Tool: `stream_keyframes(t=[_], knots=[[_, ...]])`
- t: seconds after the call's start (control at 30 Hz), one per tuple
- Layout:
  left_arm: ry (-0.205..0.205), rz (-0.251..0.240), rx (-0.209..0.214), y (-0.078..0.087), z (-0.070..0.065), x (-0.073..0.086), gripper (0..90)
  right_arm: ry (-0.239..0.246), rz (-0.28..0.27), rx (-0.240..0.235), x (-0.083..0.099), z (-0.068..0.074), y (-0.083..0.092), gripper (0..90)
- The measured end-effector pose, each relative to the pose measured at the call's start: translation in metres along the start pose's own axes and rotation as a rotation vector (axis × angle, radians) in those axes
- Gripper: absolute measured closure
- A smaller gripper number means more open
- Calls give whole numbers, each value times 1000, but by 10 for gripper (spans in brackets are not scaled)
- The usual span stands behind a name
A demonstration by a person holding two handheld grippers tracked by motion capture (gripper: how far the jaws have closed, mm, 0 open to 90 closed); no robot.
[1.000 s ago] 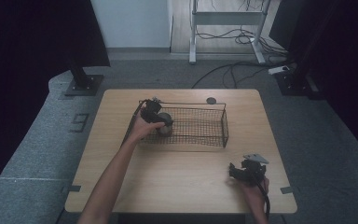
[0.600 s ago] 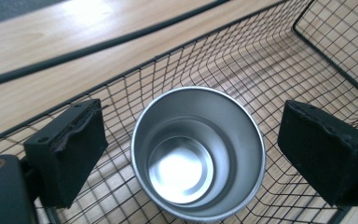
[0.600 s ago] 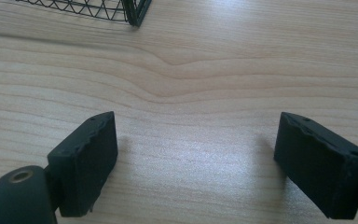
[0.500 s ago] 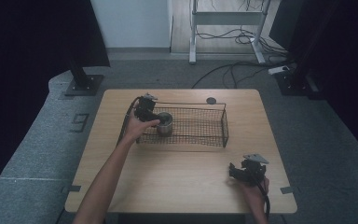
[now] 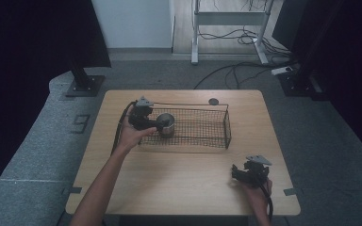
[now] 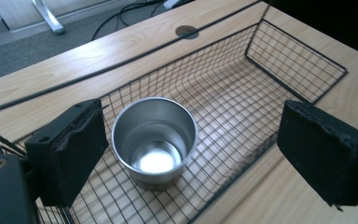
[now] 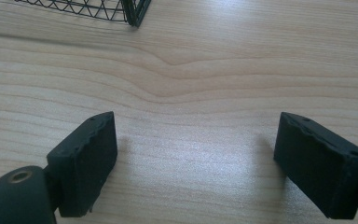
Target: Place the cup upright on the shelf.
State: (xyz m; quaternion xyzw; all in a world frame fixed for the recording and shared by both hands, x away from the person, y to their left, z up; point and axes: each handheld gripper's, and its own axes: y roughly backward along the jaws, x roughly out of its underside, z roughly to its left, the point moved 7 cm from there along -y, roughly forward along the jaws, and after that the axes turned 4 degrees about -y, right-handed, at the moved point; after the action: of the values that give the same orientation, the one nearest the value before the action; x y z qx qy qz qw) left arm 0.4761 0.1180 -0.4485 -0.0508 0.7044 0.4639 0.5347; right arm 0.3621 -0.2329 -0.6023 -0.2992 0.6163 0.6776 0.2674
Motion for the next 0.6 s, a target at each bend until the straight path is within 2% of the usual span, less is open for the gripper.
stream_keyframes(t=[0.27, 0.43, 0.6], knots=[[1, -14, 1, 14, -11, 21, 94, -1, 2, 0, 0, 0, 0, 131], [1, -27, -13, 24, -17, 40, 101, -4, 1, 0, 0, 0, 0, 131], [-19, -44, -20, 38, -30, 60, 112, -2, 1, 0, 0, 0, 0, 131]])
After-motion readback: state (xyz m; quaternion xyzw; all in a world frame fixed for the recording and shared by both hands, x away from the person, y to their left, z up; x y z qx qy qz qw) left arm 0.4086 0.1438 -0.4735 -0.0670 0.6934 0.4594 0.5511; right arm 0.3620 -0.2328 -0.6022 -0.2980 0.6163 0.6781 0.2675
